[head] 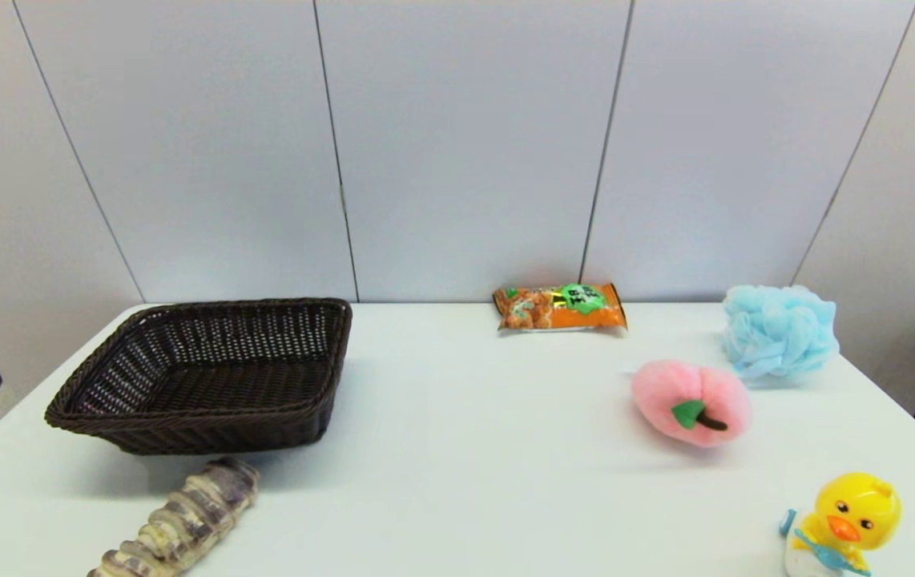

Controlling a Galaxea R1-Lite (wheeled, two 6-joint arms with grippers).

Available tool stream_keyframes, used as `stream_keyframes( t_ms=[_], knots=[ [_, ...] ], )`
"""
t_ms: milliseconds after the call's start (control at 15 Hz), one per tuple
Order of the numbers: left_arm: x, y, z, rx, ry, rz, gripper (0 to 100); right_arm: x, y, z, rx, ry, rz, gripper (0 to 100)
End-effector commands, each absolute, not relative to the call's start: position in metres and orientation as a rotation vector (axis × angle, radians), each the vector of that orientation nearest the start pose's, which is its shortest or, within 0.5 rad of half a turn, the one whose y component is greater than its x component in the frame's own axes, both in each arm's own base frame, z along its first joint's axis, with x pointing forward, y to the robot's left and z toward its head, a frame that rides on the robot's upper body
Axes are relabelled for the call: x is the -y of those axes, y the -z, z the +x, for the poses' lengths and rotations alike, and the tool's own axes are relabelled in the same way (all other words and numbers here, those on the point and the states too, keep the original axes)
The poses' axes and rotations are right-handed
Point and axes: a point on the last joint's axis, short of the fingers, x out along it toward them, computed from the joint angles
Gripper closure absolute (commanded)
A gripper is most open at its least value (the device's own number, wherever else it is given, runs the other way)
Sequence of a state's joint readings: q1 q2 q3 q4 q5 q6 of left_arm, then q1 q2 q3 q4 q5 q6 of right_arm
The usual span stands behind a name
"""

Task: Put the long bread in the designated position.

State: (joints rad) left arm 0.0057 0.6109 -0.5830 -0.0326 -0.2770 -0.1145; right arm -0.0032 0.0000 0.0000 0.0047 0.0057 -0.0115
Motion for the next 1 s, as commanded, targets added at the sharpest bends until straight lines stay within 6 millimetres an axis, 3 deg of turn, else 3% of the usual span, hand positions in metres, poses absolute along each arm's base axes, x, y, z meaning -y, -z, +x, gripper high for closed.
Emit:
stream_keyframes(
  t_ms=[67,333,600,1000],
  knots=[
    [0.004,-0.234,0.020,0.027,0.189,-0.168,0,0.000,-0.075,-0.023,-0.005,-0.003,-0.012,0],
    [-0.001,-0.225,0.022,0.015,-0.028,-0.004,0,0.000,-0.075,-0.023,-0.005,-0.003,-0.012,0],
    [0.000,-0.219,0.002,0.085,-0.031,0.049,0,0.000,-0.075,-0.023,-0.005,-0.003,-0.012,0],
    [0.001,-0.157,-0.028,0.143,0.020,0.067,0,0.000,-0.075,-0.023,-0.005,-0.003,-0.012,0]
  ],
)
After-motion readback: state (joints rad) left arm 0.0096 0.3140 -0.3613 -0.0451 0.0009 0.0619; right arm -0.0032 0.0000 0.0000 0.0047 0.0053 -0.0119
